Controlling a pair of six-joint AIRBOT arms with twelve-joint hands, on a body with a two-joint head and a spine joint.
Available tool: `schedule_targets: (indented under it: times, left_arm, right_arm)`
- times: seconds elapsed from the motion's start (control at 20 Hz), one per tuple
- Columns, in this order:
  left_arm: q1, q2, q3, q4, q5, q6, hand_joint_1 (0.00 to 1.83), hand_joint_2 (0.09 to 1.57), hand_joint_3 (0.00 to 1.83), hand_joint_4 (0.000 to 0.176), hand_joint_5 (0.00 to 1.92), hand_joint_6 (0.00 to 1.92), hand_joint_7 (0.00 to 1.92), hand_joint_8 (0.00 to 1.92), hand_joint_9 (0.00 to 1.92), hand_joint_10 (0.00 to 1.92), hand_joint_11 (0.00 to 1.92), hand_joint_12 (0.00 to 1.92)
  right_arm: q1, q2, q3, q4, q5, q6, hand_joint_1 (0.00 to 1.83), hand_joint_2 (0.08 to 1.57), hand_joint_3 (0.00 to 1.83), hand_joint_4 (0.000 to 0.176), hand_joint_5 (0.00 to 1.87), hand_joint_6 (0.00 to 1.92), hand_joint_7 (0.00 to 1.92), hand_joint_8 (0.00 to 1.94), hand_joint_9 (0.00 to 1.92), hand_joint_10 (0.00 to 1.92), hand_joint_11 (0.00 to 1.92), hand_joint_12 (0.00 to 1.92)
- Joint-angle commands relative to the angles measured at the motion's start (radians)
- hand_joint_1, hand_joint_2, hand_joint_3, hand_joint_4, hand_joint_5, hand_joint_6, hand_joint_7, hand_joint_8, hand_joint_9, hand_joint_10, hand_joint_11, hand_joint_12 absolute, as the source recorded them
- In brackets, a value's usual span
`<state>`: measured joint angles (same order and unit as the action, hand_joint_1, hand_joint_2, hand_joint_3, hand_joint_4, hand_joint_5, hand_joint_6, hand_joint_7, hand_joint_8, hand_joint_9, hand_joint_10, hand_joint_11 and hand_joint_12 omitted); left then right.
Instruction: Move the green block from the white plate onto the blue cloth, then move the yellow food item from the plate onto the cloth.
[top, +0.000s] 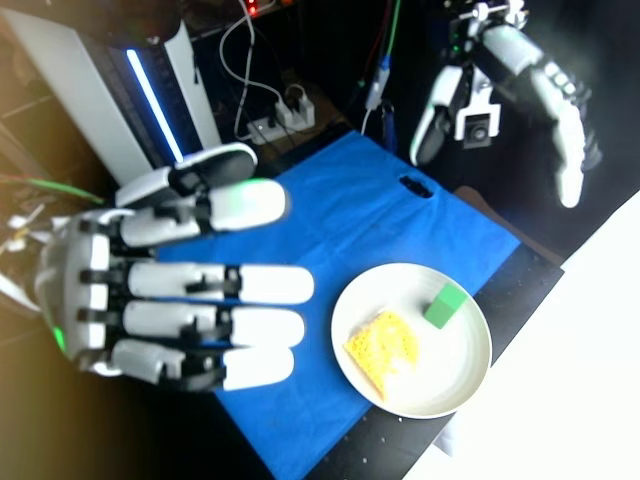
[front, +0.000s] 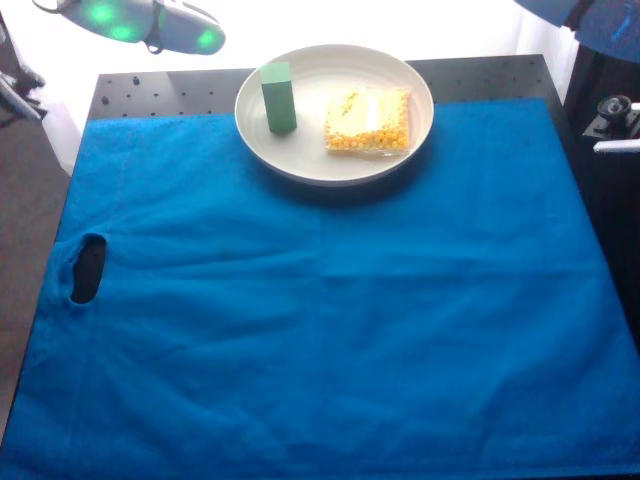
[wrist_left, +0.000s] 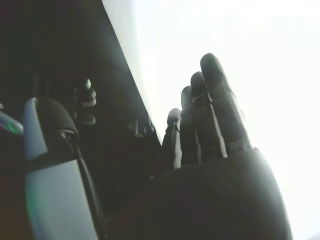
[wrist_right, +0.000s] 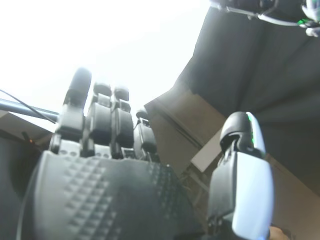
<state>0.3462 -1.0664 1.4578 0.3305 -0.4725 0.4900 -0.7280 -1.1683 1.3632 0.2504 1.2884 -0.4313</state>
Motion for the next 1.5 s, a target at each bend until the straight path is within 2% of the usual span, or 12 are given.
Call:
schedule_targets:
  times: [0.0,0.2,0.35,0.45,0.65,0.7,0.8,0.95,1.0,1.15,1.3,1.45]
  left_arm:
    - [-0.032,-0.009,0.010,0.023,-0.035,-0.025,0.95,0.79,0.00,0.116,0.13,0.01,0.32,0.00,0.35,0.00,0.30,0.14]
    - [-0.104,-0.040,0.036,0.190,0.132,-0.030,0.99,0.79,0.00,0.094,0.13,0.00,0.38,0.00,0.45,0.01,0.38,0.17]
    - [-0.122,-0.067,0.053,0.257,0.207,-0.029,0.95,0.79,0.00,0.079,0.15,0.00,0.41,0.00,0.55,0.00,0.39,0.86]
    - [-0.125,-0.095,0.077,0.288,0.250,-0.029,0.96,0.82,0.00,0.073,0.24,0.00,0.43,0.00,0.58,0.01,0.37,0.95]
    - [-0.132,-0.138,0.102,0.323,0.279,-0.029,0.94,0.86,0.01,0.045,0.29,0.00,0.45,0.00,0.59,0.00,0.44,0.81]
    - [-0.133,-0.151,0.114,0.315,0.279,-0.029,0.93,0.87,0.01,0.041,0.32,0.01,0.43,0.00,0.60,0.01,0.42,0.80]
    - [-0.132,-0.179,0.145,0.286,0.280,-0.029,0.90,0.87,0.00,0.047,0.30,0.00,0.46,0.00,0.64,0.02,0.47,0.77]
    - [-0.127,-0.217,0.191,0.253,0.300,-0.030,0.96,0.79,0.00,0.085,0.27,0.00,0.51,0.00,0.65,0.01,0.48,0.68]
    - [-0.120,-0.230,0.205,0.238,0.301,-0.030,0.96,0.79,0.00,0.085,0.28,0.00,0.49,0.00,0.62,0.00,0.47,0.66]
    - [-0.098,-0.261,0.238,0.204,0.304,-0.030,0.90,0.82,0.00,0.070,0.35,0.00,0.49,0.00,0.58,0.00,0.45,0.38]
    - [-0.083,-0.287,0.256,0.198,0.306,-0.030,0.90,0.76,0.01,0.091,0.21,0.00,0.46,0.00,0.55,0.00,0.44,0.19]
    - [-0.068,-0.304,0.271,0.176,0.295,-0.030,0.98,0.75,0.00,0.107,0.36,0.01,0.56,0.00,0.65,0.03,0.50,0.21]
  right_arm:
    - [0.005,-0.002,0.005,-0.001,0.103,0.005,0.51,0.95,0.00,0.098,0.04,0.00,0.29,0.00,0.29,0.00,0.00,0.88]
    - [0.005,-0.007,0.008,-0.011,0.096,0.005,0.51,0.93,0.00,0.086,0.05,0.00,0.30,0.00,0.31,0.01,0.00,0.90]
    - [0.004,-0.009,0.008,-0.012,0.095,0.005,0.52,0.90,0.00,0.087,0.10,0.00,0.34,0.00,0.33,0.01,0.00,0.99]
    - [0.004,-0.011,0.008,-0.015,0.094,0.005,0.52,0.90,0.00,0.085,0.10,0.00,0.30,0.00,0.30,0.00,0.00,1.00]
    - [0.004,-0.014,0.008,-0.017,0.094,0.005,0.54,0.92,0.01,0.063,0.09,0.00,0.28,0.00,0.33,0.01,0.02,1.03]
    - [0.004,-0.015,0.008,-0.017,0.094,0.005,0.53,0.92,0.00,0.074,0.10,0.00,0.29,0.00,0.34,0.01,0.02,1.00]
    - [0.004,-0.017,0.007,-0.019,0.094,0.005,0.52,0.93,0.00,0.088,0.12,0.00,0.31,0.00,0.35,0.00,0.02,1.05]
    - [0.004,-0.019,0.006,-0.021,0.094,0.005,0.53,0.93,0.00,0.102,0.12,0.00,0.32,0.00,0.35,0.01,0.00,1.10]
    - [0.004,-0.019,0.006,-0.022,0.094,0.005,0.53,0.91,0.00,0.120,0.13,0.00,0.31,0.00,0.32,0.00,0.00,1.07]
    - [0.003,-0.022,0.005,-0.027,0.094,0.005,0.53,0.92,0.00,0.108,0.13,0.00,0.32,0.00,0.32,0.00,0.00,1.05]
    - [0.003,-0.025,0.005,-0.033,0.091,0.005,0.53,0.96,0.01,0.114,0.11,0.00,0.33,0.00,0.31,0.00,0.00,0.97]
    - [0.003,-0.026,0.004,-0.040,0.087,0.005,0.49,0.99,0.00,0.105,0.09,0.00,0.36,0.00,0.28,0.00,0.00,0.67]
